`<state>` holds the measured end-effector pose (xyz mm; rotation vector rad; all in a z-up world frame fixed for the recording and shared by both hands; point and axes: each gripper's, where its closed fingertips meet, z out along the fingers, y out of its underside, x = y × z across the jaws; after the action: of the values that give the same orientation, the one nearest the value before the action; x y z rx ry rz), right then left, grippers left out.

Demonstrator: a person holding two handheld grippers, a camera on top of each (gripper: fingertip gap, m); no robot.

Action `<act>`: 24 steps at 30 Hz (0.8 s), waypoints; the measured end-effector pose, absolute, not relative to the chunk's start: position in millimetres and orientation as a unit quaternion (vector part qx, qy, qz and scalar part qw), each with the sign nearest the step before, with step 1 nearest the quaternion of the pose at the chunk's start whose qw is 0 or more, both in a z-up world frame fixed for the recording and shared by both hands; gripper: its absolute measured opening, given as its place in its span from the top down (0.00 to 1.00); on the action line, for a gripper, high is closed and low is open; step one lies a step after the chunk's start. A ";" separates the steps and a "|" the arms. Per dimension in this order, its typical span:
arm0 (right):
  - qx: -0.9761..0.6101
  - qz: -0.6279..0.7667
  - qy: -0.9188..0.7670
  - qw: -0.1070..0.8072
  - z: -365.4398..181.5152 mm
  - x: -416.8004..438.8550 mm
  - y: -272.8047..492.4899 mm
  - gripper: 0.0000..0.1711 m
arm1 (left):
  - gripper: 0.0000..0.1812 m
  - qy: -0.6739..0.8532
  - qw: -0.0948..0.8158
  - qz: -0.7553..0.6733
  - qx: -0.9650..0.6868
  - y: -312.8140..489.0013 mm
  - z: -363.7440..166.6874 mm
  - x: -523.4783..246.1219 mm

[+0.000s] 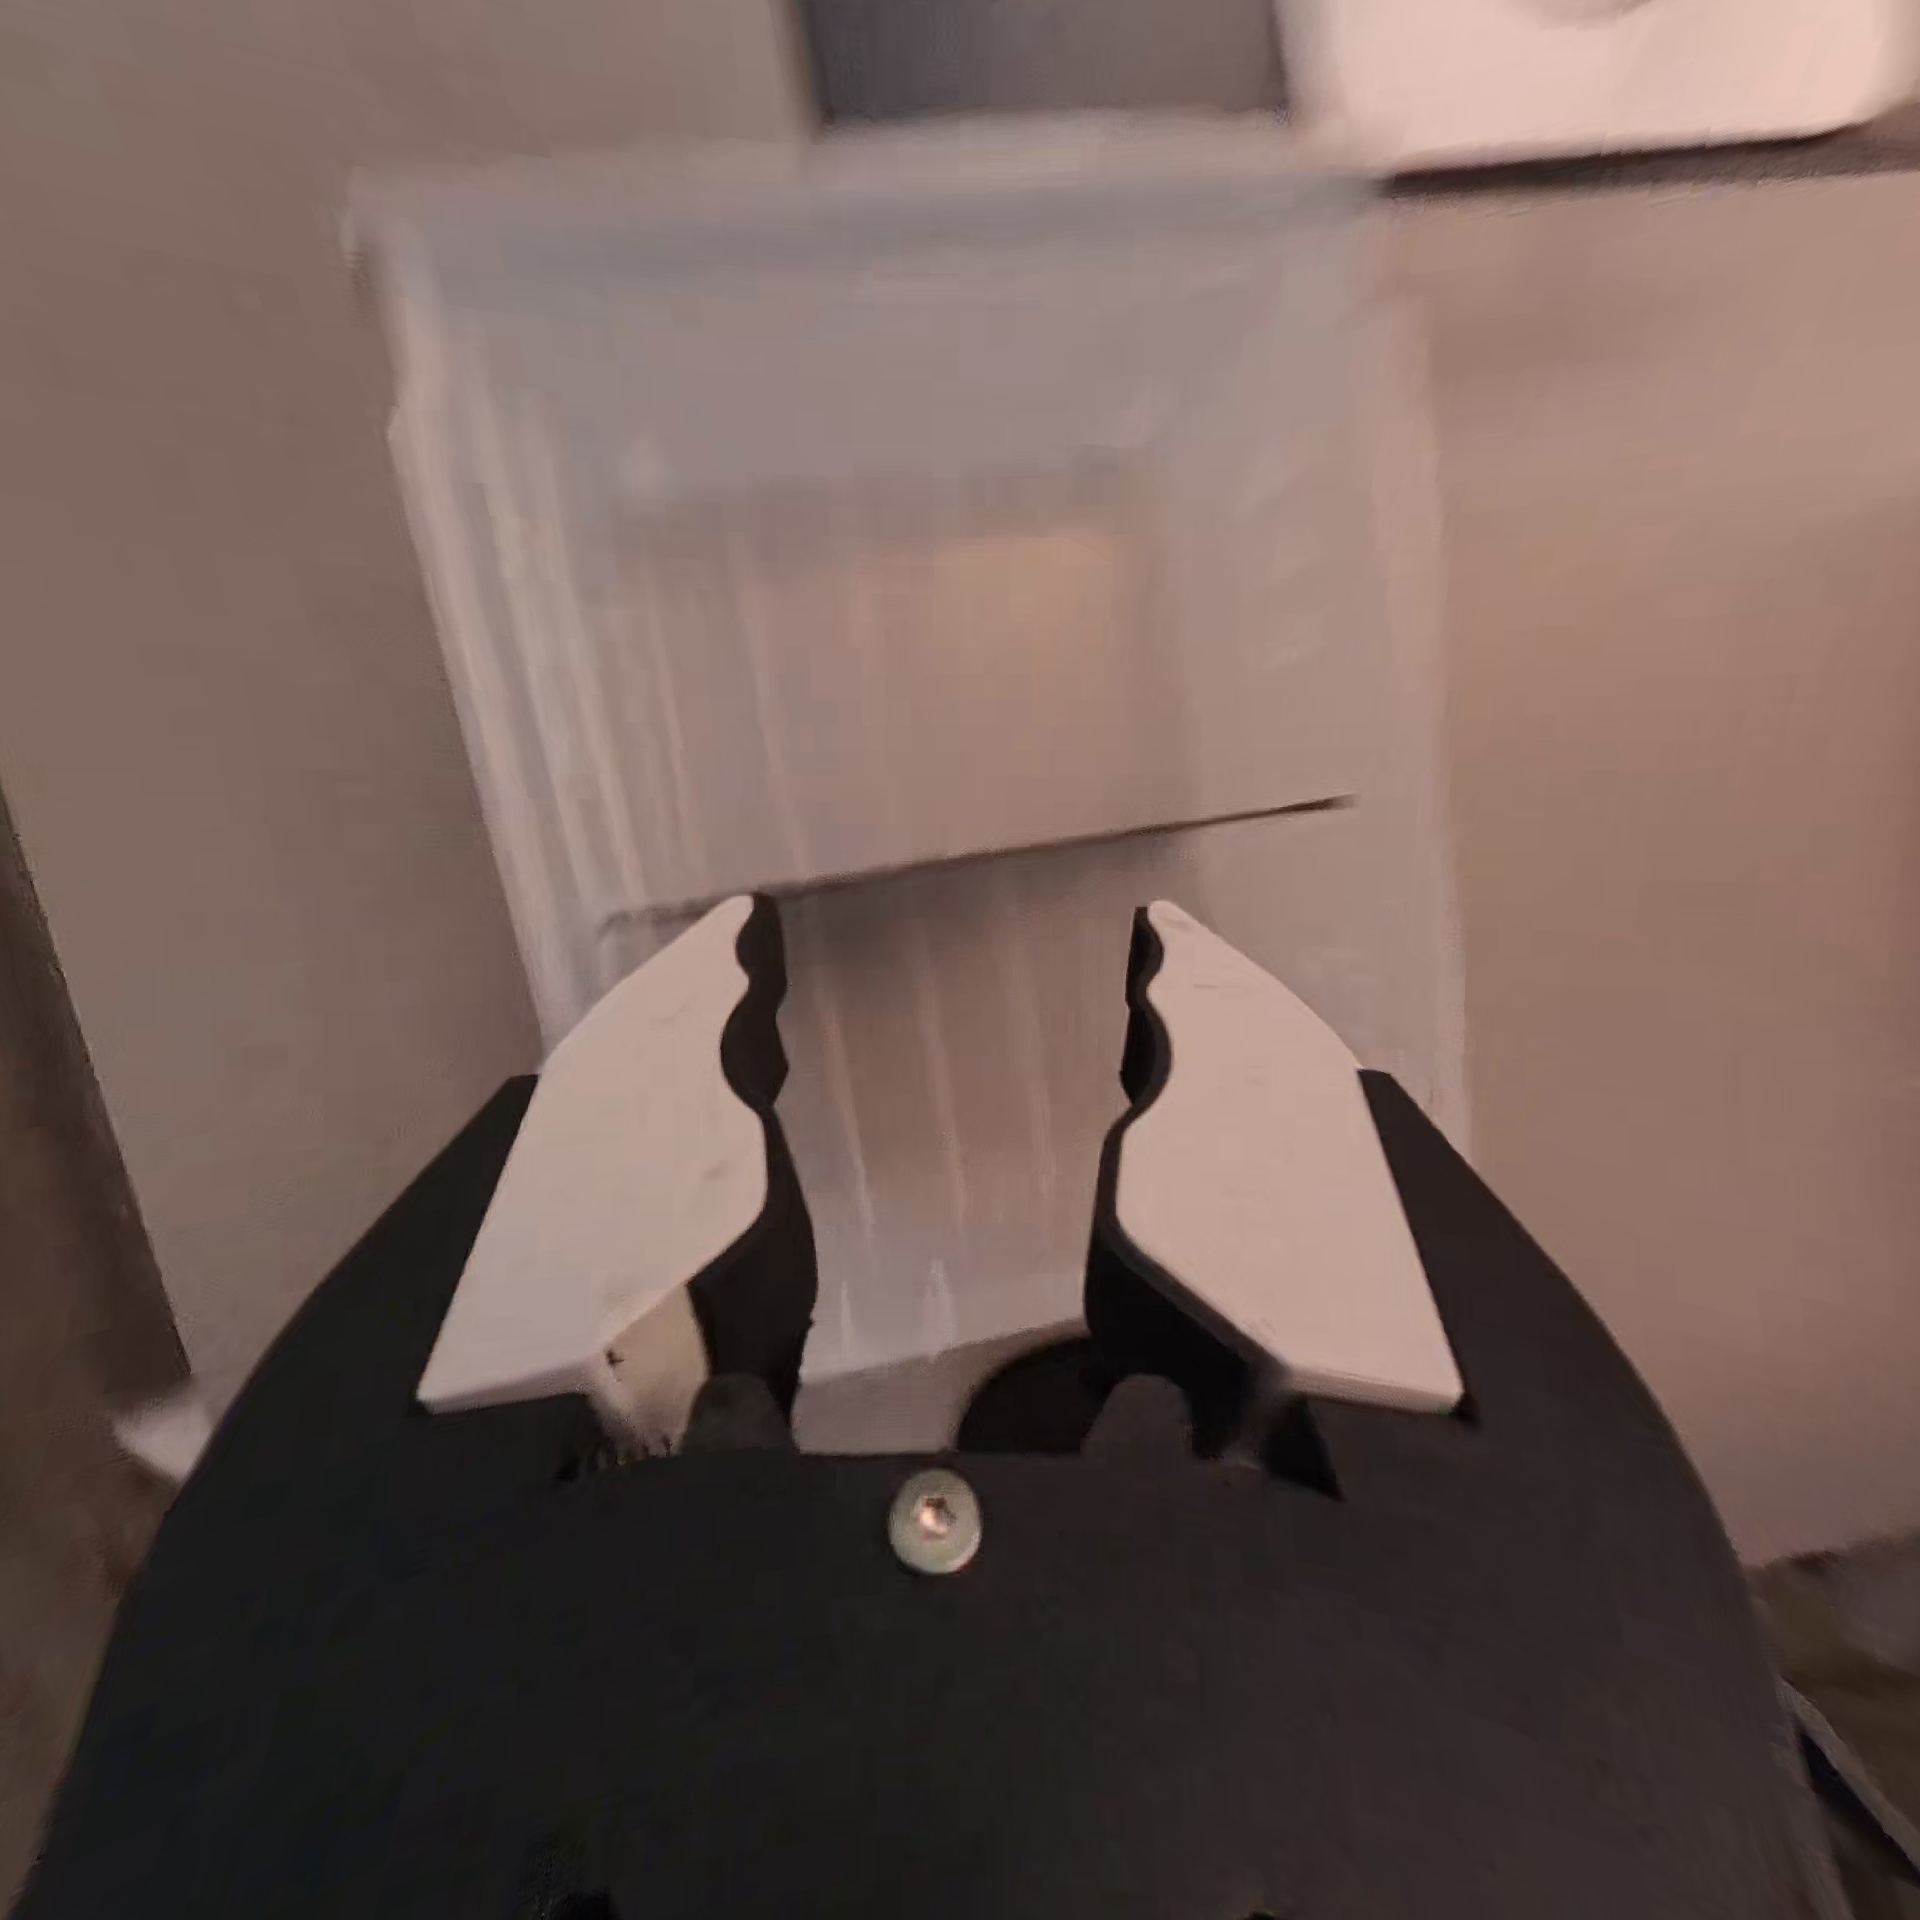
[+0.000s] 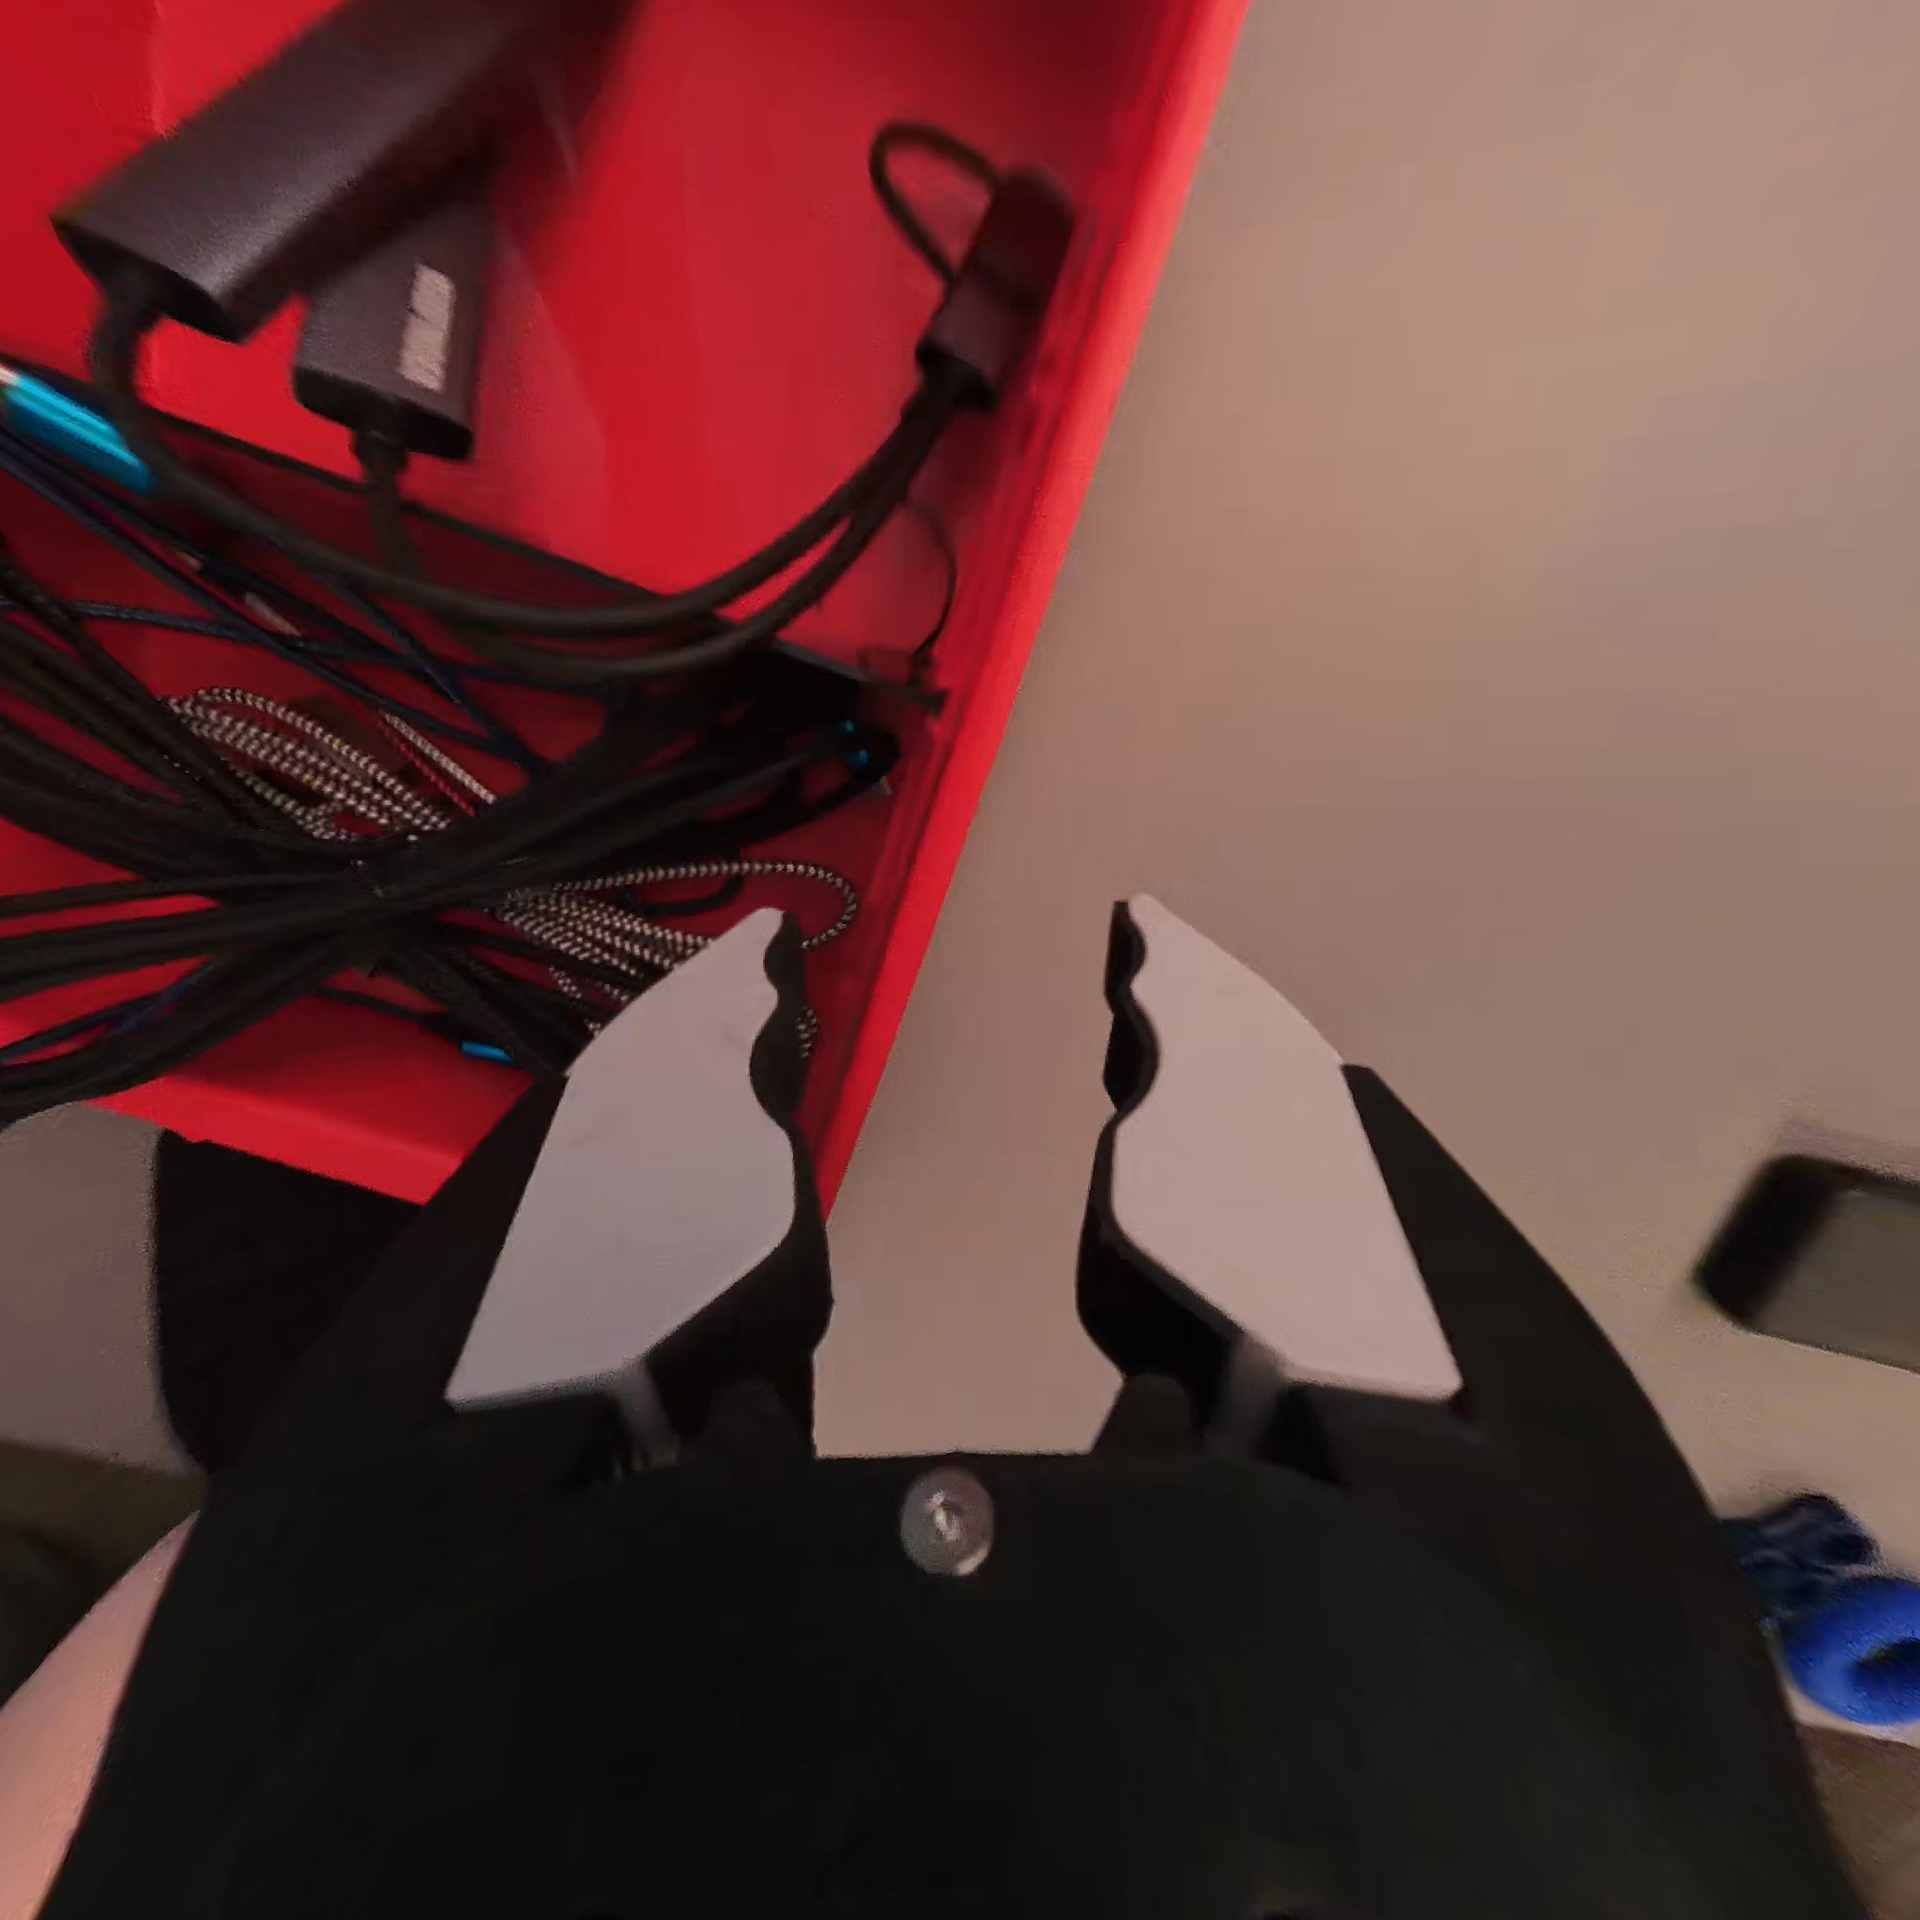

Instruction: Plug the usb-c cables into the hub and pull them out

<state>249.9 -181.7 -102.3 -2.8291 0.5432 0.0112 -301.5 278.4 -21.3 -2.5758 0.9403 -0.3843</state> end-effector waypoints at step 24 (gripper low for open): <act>-0.959 0.142 0.245 -0.021 -146.4 213.0 -186.3 0.89 | 0.75 0.209 -0.048 -0.138 -0.967 269.3 -117.5 -377.0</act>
<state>213.0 -186.3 -146.4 -3.0539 0.7802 0.4516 -377.0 269.3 -117.5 -3.1348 0.6768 -0.4487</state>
